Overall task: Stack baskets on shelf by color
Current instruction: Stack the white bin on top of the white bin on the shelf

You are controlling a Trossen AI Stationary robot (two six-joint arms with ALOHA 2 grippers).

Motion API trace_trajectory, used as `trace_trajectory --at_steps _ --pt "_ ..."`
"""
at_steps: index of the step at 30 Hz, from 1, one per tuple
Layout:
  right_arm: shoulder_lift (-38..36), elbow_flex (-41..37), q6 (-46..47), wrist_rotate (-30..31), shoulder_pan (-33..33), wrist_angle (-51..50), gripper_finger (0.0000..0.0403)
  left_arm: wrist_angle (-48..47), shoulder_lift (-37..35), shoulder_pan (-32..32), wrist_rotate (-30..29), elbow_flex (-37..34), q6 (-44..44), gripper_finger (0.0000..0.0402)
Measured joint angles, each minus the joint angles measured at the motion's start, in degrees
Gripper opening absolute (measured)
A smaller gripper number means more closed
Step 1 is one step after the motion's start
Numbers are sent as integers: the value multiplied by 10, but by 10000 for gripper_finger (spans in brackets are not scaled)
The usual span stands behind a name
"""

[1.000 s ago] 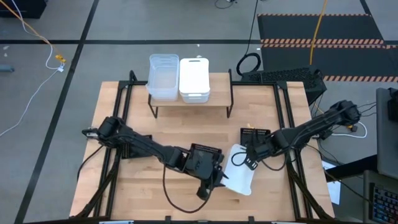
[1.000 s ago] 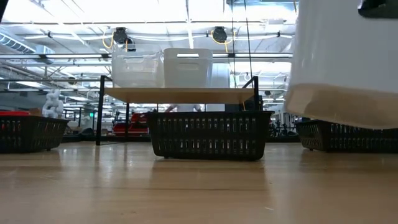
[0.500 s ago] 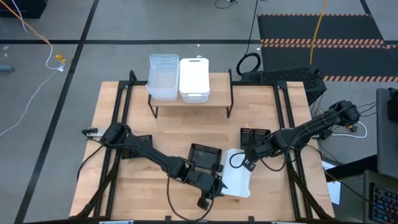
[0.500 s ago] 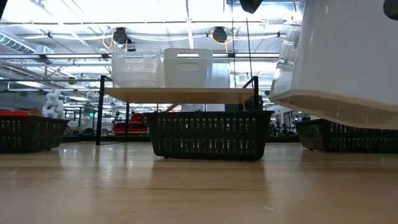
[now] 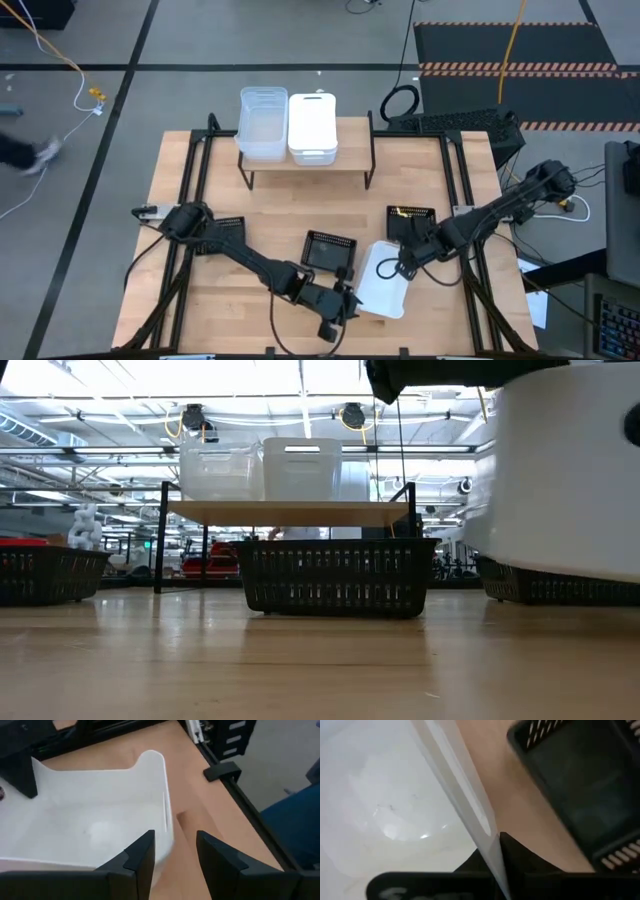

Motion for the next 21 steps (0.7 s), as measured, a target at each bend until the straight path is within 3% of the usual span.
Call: trace_trajectory --at_steps 4,12,21 --pt "13 0 34 10 27 -8 4 23 0 -4 0 -1 38 145" --pt "50 1 87 110 38 -9 4 131 0 9 -46 -1 86 145" --pt "79 1 96 102 21 -8 4 61 7 25 -41 -1 40 159"
